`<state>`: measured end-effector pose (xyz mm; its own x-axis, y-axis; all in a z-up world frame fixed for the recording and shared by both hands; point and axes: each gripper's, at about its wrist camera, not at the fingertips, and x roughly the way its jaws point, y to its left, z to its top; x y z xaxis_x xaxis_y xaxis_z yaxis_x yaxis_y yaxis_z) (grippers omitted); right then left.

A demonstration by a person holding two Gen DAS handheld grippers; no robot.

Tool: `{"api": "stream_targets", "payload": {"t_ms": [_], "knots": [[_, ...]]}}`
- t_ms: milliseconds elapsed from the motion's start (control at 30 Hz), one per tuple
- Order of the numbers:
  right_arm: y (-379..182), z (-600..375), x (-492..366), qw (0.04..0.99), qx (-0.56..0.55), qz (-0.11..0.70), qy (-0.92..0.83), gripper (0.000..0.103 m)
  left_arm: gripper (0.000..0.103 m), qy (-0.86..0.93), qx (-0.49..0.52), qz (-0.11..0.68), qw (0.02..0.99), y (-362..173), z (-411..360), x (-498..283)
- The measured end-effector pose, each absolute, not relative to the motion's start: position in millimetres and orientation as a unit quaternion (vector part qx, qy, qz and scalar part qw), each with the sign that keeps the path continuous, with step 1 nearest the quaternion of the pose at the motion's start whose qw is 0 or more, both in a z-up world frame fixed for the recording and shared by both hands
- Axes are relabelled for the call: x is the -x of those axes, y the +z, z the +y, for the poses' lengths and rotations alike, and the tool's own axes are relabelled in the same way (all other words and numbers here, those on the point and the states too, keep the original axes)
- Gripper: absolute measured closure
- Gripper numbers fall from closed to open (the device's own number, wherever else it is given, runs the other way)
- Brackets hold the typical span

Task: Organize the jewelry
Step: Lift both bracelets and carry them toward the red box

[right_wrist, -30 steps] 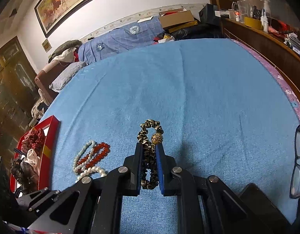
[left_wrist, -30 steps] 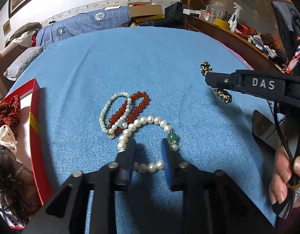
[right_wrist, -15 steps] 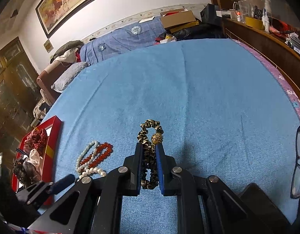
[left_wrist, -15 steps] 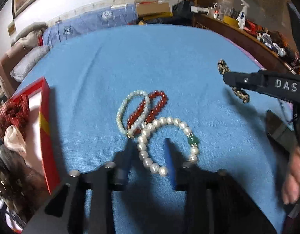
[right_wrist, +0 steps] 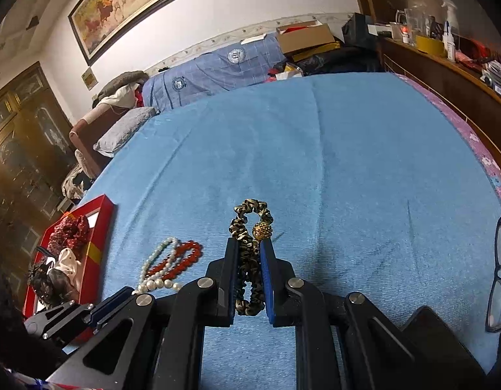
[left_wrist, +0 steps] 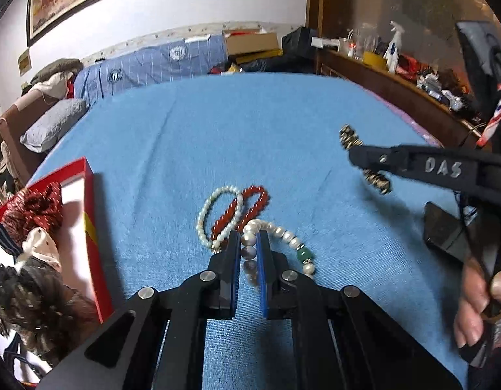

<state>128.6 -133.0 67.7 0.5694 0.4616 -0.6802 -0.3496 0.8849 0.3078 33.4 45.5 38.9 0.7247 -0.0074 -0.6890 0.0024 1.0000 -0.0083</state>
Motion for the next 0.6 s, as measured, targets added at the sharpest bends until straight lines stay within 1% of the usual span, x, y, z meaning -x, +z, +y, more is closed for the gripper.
{"api": "stream_targets", "payload": {"t_ms": [300, 600], "knots": [[83, -121, -102, 0.887, -0.062, 0.373, 0.264, 0.089, 0.094, -0.002, 0.009, 0.341, 0.94, 73, 47, -17], [83, -116, -71, 0.894, -0.049, 0.348, 0.278, 0.089, 0.094, 0.003, 0.016, 0.332, 0.943, 80, 55, -3]]}}
